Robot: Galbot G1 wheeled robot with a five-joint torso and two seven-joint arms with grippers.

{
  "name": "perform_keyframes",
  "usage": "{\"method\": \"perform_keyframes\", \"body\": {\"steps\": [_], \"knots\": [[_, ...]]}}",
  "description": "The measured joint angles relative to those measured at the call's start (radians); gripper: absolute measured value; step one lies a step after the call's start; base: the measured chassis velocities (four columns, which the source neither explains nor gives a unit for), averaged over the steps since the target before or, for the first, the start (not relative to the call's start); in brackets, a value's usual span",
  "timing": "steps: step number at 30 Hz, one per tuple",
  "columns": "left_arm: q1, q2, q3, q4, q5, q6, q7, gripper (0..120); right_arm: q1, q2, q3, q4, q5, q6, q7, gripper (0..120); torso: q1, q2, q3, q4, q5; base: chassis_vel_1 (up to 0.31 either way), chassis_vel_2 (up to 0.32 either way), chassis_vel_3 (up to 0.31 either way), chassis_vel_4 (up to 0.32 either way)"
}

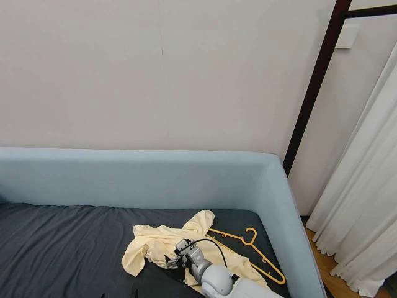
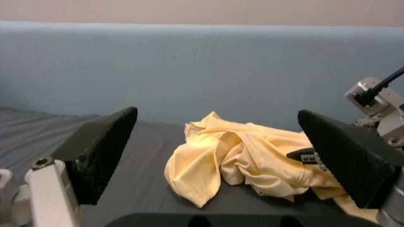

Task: Pick up the clothes from the sofa and hang them on the clothes hanger.

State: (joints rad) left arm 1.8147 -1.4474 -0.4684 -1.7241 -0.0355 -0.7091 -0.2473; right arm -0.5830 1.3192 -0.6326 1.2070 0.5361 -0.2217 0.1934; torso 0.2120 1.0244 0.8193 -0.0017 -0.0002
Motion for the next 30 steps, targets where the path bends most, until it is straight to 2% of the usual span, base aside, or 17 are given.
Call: {"method": "perform_keyframes", "body": {"steps": [3,7,8,11,12,17,18,26,30], "knots": [[-0.003,-0.002,0.0,0.002,0.0,-0.002,0.0,100,0.001,0.018,0.002,-0.027,-0.015,-0.002,0.008,89,0.0,0.0,0.0,0.0001,0.0001,0.0,0.0,0.0,0.0],[-0.006,-0.002,-0.001,0.005,-0.003,-0.002,-0.002,100,0.004,0.031,0.001,-0.051,-0.017,-0.003,0.01,72,0.0,0.0,0.0,0.0001,0.0,0.0,0.0,0.0,0.0],[-0.006,-0.002,-0.001,0.005,-0.003,-0.002,-0.002,100,0.004,0.031,0.001,-0.051,-0.017,-0.003,0.01,72,0.0,0.0,0.0,0.0001,0.0,0.0,0.0,0.0,0.0],[-0.007,0.002,-0.004,0.009,-0.014,-0.003,-0.004,100,0.006,0.03,-0.013,-0.056,-0.027,-0.004,0.011,56,0.0,0.0,0.0,0.0002,0.0001,0.0,0.0,0.0,0.0],[-0.007,0.002,-0.004,0.009,-0.014,-0.003,-0.004,100,0.006,0.03,-0.013,-0.056,-0.027,-0.004,0.011,56,0.0,0.0,0.0,0.0002,0.0001,0.0,0.0,0.0,0.0],[-0.007,0.003,-0.005,0.014,-0.022,-0.007,-0.005,100,0.004,0.019,-0.027,-0.063,-0.038,-0.003,0.014,34,0.0,0.0,0.0,0.0001,0.0002,0.0,0.0,0.0,0.0],[-0.007,0.003,-0.005,0.014,-0.022,-0.007,-0.005,100,0.004,0.019,-0.027,-0.063,-0.038,-0.003,0.014,34,0.0,0.0,0.0,0.0001,0.0002,0.0,0.0,0.0,0.0],[-0.008,0.009,-0.005,0.016,-0.025,-0.009,-0.005,100,-0.003,-0.016,-0.03,0.003,-0.022,0.011,0.028,3,0.0,0.0,0.0,0.0001,0.0002,0.0,0.0,0.0,0.0],[-0.008,0.013,-0.005,0.016,-0.026,-0.009,-0.005,100,-0.009,-0.046,-0.022,0.069,0.005,0.022,0.042,0,0.0,0.0,0.0,0.0001,0.0002,0.0,0.0,0.0,0.0]]}}
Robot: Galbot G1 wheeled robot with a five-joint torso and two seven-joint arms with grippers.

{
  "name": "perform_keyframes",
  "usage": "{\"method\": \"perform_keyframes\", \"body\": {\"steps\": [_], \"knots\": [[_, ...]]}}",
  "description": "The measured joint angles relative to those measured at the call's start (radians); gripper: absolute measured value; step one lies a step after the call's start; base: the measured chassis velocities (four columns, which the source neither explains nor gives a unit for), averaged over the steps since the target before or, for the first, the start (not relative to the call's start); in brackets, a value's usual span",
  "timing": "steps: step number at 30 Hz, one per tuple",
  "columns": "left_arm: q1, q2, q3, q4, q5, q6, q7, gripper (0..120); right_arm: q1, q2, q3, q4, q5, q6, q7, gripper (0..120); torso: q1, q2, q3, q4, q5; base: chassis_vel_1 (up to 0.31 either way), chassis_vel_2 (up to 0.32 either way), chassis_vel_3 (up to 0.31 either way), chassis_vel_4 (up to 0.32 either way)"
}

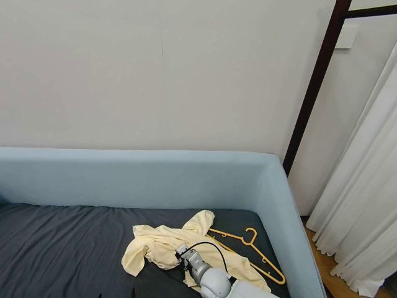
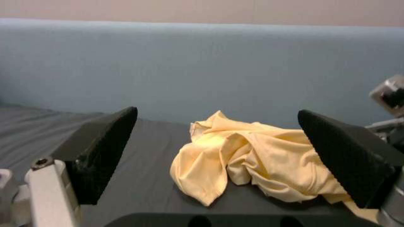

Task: Pick up the clothes from the sofa and hang them on the clothes hanger.

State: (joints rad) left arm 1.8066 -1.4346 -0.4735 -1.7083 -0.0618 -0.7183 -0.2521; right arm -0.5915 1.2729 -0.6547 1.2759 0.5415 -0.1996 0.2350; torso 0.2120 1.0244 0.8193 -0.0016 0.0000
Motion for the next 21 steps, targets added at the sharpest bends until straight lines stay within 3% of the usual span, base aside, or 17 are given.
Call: {"method": "perform_keyframes", "body": {"steps": [7,21], "knots": [[-0.001,0.002,0.0,-0.001,-0.005,0.0,0.0,100,0.013,-0.076,0.02,0.227,0.131,-0.009,0.041,0,0.0,0.0,0.0,0.0,-0.0001,0.0,0.0,0.0,0.0],[0.0,-0.001,-0.003,-0.022,-0.009,0.001,0.005,100,0.123,-0.138,0.063,0.642,0.437,-0.121,0.16,0,0.0,0.0,0.0,-0.0001,-0.0001,0.0,0.0,0.0,0.0]]}}
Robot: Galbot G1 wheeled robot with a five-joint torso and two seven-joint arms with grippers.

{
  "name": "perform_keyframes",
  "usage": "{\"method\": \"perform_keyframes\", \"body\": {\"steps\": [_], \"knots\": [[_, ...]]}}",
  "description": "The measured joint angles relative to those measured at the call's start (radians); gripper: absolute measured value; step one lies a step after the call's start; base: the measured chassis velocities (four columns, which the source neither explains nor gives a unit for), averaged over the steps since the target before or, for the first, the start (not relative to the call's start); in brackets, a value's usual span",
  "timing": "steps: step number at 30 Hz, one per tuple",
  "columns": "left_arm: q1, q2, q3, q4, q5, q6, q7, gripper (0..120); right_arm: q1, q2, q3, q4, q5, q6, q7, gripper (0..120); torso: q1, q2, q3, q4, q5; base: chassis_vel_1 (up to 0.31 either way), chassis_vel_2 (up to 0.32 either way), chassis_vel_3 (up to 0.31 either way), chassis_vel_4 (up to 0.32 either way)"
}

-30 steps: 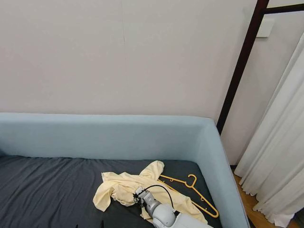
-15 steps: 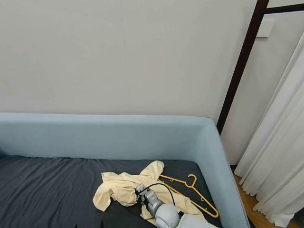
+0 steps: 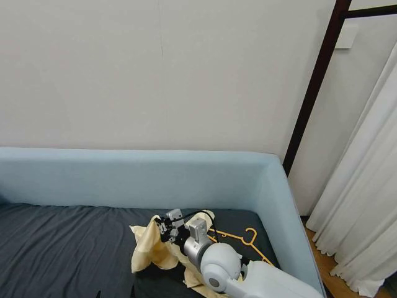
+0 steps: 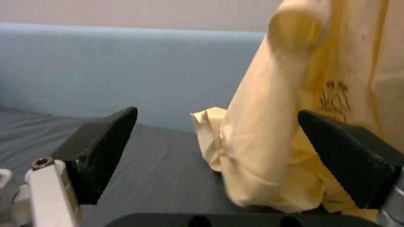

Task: Pick up the clothes from the sofa and hang them on the clothes hanger.

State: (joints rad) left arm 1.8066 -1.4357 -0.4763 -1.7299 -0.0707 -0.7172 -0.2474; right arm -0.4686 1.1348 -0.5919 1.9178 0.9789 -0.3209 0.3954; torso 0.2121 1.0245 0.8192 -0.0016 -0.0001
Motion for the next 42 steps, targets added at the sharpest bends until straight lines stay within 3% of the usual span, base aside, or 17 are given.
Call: {"method": "perform_keyframes", "body": {"steps": [11,16,18,20,25,33,42], "knots": [[0.002,-0.013,-0.003,-0.005,0.001,-0.002,0.004,100,0.091,-0.015,0.029,0.201,0.133,-0.032,0.001,0,0.0,0.0,0.0,0.0001,0.0,0.0,0.0,0.0,0.0],[-0.003,-0.02,-0.003,0.006,0.0,-0.002,0.005,100,0.063,0.035,0.117,0.035,0.233,-0.007,0.079,0,0.0,0.0,0.0,0.0006,0.0,0.0,0.0,0.0,0.0],[-0.005,-0.027,0.002,0.012,0.007,0.002,0.006,100,0.011,0.066,0.241,-0.226,0.257,0.001,0.095,0,0.0,0.0,0.0,0.0011,0.0,0.0,0.0,0.0,0.0],[-0.006,-0.029,0.006,0.012,0.01,0.005,0.01,100,-0.047,0.049,0.296,-0.41,0.214,0.001,0.056,0,0.0,0.0,0.0,0.0001,0.0004,0.0,0.0,0.0,0.0],[-0.018,-0.021,0.011,0.036,0.012,0.01,0.017,100,-0.182,-0.047,0.293,-0.467,0.093,-0.018,-0.013,0,0.0,0.0,0.0,-0.0009,0.0003,0.0,0.0,0.0,0.0],[-0.032,-0.009,0.021,0.042,0.021,0.026,0.028,100,-0.254,-0.074,0.281,-0.455,0.035,-0.042,-0.057,0,0.0,0.0,0.0,0.0003,0.0,0.0,0.0,0.0,0.0],[-0.078,0.117,0.049,0.001,-0.054,0.106,0.05,100,-0.291,-0.073,0.328,-0.49,-0.009,-0.036,-0.07,0,0.0,0.0,0.0,0.0002,0.0,0.0,0.0,0.0,0.0]]}}
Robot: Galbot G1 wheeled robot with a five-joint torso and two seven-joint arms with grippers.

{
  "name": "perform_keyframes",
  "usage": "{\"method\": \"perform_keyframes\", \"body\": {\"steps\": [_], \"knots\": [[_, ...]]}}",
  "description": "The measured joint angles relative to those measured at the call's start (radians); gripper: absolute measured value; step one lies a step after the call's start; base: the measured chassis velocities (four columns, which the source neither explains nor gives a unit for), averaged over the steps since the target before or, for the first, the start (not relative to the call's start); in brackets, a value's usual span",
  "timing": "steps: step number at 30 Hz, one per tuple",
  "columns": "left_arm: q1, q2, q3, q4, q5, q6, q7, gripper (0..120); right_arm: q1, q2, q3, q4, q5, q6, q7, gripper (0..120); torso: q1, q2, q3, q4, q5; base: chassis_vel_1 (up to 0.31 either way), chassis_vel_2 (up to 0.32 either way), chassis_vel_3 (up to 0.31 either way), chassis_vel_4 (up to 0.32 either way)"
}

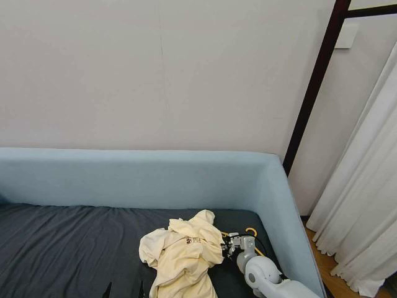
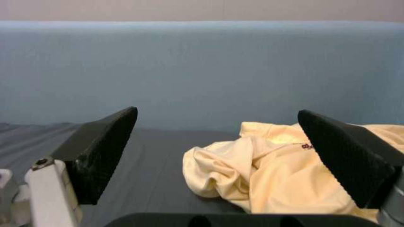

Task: Pick up the clothes from the sofa and hang them on the clothes hanger.

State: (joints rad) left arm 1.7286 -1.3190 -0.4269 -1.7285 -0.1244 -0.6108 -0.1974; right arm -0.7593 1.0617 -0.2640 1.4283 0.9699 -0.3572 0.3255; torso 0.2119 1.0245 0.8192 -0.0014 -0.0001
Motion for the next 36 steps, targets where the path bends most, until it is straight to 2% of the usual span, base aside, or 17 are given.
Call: {"method": "perform_keyframes", "body": {"steps": [1,2,4,6,7,11,12,13,16,17,20,22,23,27,29,36], "knots": [[-0.019,0.035,0.011,-0.013,-0.045,0.039,0.006,100,-0.004,-0.02,0.008,0.017,0.0,-0.001,-0.007,0,0.0,0.0,0.0,0.0,0.0,0.0,0.0,0.0,0.0],[-0.019,0.035,0.011,-0.013,-0.045,0.039,0.006,100,-0.004,-0.02,0.008,0.017,0.0,-0.001,-0.007,0,0.0,0.0,0.0,0.0,0.0,0.0,0.0,0.0,0.0],[-0.059,0.085,0.031,-0.018,-0.113,0.097,0.01,100,-0.011,-0.056,0.008,0.04,-0.008,-0.002,-0.028,0,0.0,0.0,0.0,-0.0001,-0.0001,0.0,0.0,0.0,0.0],[-0.122,0.152,0.062,-0.018,-0.208,0.162,0.017,100,-0.024,-0.087,0.005,0.058,-0.028,-0.004,-0.052,0,0.0,0.0,0.0,0.0,-0.0001,0.0,0.0,0.0,0.0],[-0.122,0.152,0.062,-0.018,-0.208,0.162,0.017,100,-0.024,-0.087,0.005,0.058,-0.028,-0.004,-0.052,0,0.0,0.0,0.0,0.0,-0.0001,0.0,0.0,0.0,0.0],[-0.287,0.31,0.152,0.017,-0.374,0.294,0.036,100,-0.047,-0.114,0.009,0.067,-0.084,0.009,-0.084,0,0.0,0.0,0.0,-0.0008,-0.0001,0.0,0.0,0.0,0.0],[-0.287,0.31,0.152,0.017,-0.374,0.294,0.036,100,-0.047,-0.114,0.009,0.067,-0.084,0.009,-0.084,0,0.0,0.0,0.0,-0.0008,-0.0001,0.0,0.0,0.0,0.0],[-0.327,0.349,0.175,0.039,-0.414,0.325,0.047,100,-0.042,-0.111,0.004,0.062,-0.09,0.013,-0.086,0,0.0,0.0,0.0,-0.001,-0.0003,0.0,0.0,0.0,0.0],[-0.459,0.438,0.282,0.136,-0.516,0.386,0.086,100,-0.035,-0.101,-0.007,0.059,-0.107,0.024,-0.092,0,0.0,0.0,0.0,0.0012,0.0,0.0,0.0,0.0,0.0],[-0.459,0.438,0.282,0.136,-0.516,0.386,0.086,100,-0.035,-0.101,-0.007,0.059,-0.107,0.024,-0.092,0,0.0,0.0,0.0,0.0012,0.0,0.0,0.0,0.0,0.0],[-0.62,0.497,0.421,0.245,-0.573,0.406,0.122,100,-0.041,-0.1,-0.009,0.068,-0.125,0.033,-0.101,0,0.0,0.0,0.0,-0.0004,-0.0006,0.0,0.0,0.0,0.0],[-0.708,0.516,0.48,0.3,-0.609,0.413,0.134,100,-0.039,-0.095,-0.019,0.063,-0.151,0.045,-0.11,0,0.0,0.0,0.0,-0.0007,0.0001,0.0,0.0,0.0,0.0],[-0.708,0.516,0.48,0.3,-0.609,0.413,0.134,100,-0.039,-0.095,-0.019,0.063,-0.151,0.045,-0.11,0,0.0,0.0,0.0,-0.0007,0.0001,0.0,0.0,0.0,0.0],[-0.829,0.532,0.549,0.37,-0.704,0.429,0.149,100,-0.036,-0.097,-0.028,0.058,-0.207,0.068,-0.113,19,0.0,0.0,0.0,0.0002,0.0001,0.0,0.0,0.0,0.0],[-0.849,0.536,0.561,0.382,-0.712,0.43,0.155,100,-0.04,-0.102,-0.027,0.062,-0.218,0.07,-0.115,22,0.0,0.0,0.0,0.0001,0.0001,0.0,0.0,0.0,0.0],[-0.984,0.521,0.684,0.498,-0.76,0.453,0.185,100,-0.098,-0.14,0.014,0.136,-0.291,0.088,-0.118,50,0.0,0.0,0.0,0.0003,0.0002,0.0,0.0,0.0,0.0]]}}
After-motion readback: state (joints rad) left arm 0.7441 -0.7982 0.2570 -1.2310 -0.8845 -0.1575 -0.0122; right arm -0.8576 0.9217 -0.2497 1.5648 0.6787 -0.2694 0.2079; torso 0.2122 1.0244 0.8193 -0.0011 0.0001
